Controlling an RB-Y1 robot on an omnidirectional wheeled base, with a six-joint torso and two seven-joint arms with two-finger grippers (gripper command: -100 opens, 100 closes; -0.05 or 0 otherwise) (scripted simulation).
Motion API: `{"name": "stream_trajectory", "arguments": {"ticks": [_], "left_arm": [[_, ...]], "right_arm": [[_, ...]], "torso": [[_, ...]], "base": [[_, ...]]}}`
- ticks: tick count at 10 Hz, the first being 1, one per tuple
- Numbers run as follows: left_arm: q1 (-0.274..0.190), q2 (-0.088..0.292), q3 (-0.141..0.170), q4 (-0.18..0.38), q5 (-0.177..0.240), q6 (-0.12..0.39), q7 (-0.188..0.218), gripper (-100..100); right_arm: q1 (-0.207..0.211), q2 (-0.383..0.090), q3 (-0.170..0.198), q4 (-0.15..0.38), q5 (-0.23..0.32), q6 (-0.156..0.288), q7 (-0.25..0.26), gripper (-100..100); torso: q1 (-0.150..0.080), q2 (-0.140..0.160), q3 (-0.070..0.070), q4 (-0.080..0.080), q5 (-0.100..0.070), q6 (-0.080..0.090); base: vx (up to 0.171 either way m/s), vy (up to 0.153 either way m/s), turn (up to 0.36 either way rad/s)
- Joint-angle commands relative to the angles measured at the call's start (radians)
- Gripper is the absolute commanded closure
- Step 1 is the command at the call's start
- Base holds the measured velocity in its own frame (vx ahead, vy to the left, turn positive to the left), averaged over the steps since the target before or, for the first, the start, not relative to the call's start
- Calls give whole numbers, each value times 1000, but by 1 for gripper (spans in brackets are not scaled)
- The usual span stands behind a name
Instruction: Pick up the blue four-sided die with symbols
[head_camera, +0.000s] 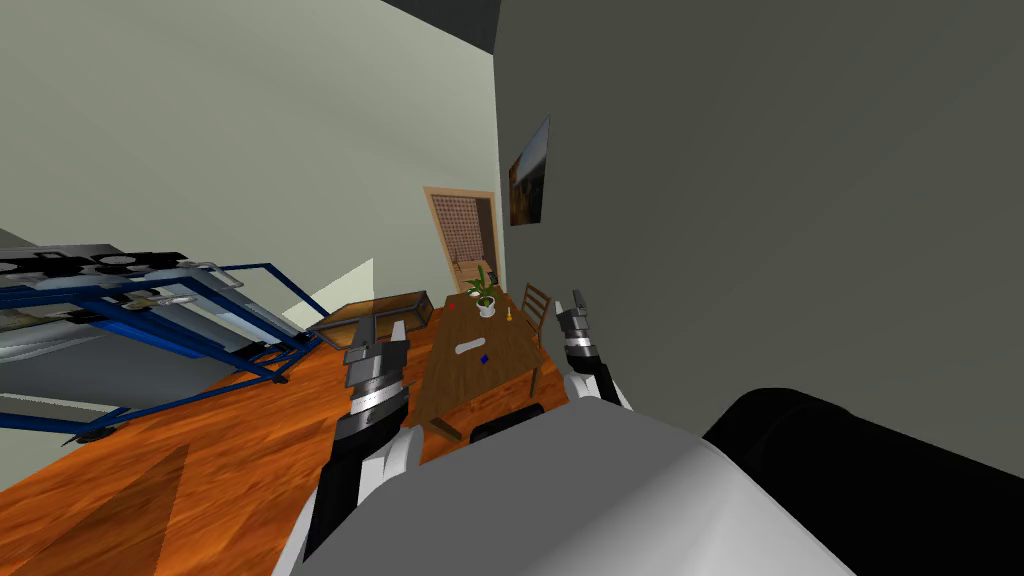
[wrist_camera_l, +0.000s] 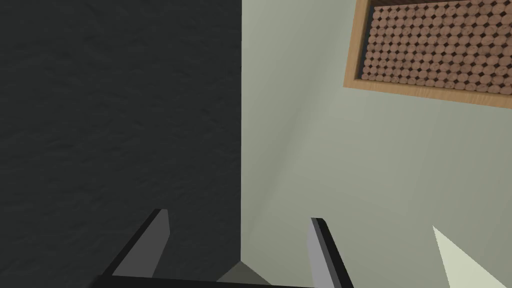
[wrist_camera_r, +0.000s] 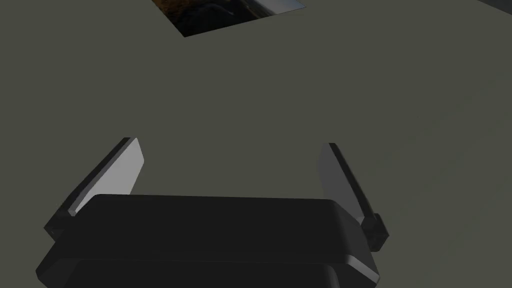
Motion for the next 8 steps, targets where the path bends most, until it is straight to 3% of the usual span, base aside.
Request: {"name": "stream_trajectory", "arguments": {"ticks": [1, 5, 8], "left_arm": [[-5, 33, 2, 11, -1, -2, -1, -100], [-33, 119, 11, 78, -11, -13, -10, -100], [-67, 159, 22, 158, -23, -23, -22, -100]], "right_arm": [[0, 0, 0, 0, 0, 0, 0, 0], [0, 0, 0, 0, 0, 0, 0, 0], [0, 0, 0, 0, 0, 0, 0, 0]], "torso": [[0, 0, 0, 0, 0, 0], [-1, 2, 1, 0, 0, 0], [-3, 3, 2, 1, -1, 0]], "base": [[-7, -5, 4], [-29, -24, 7], [-52, -46, 10]]}}
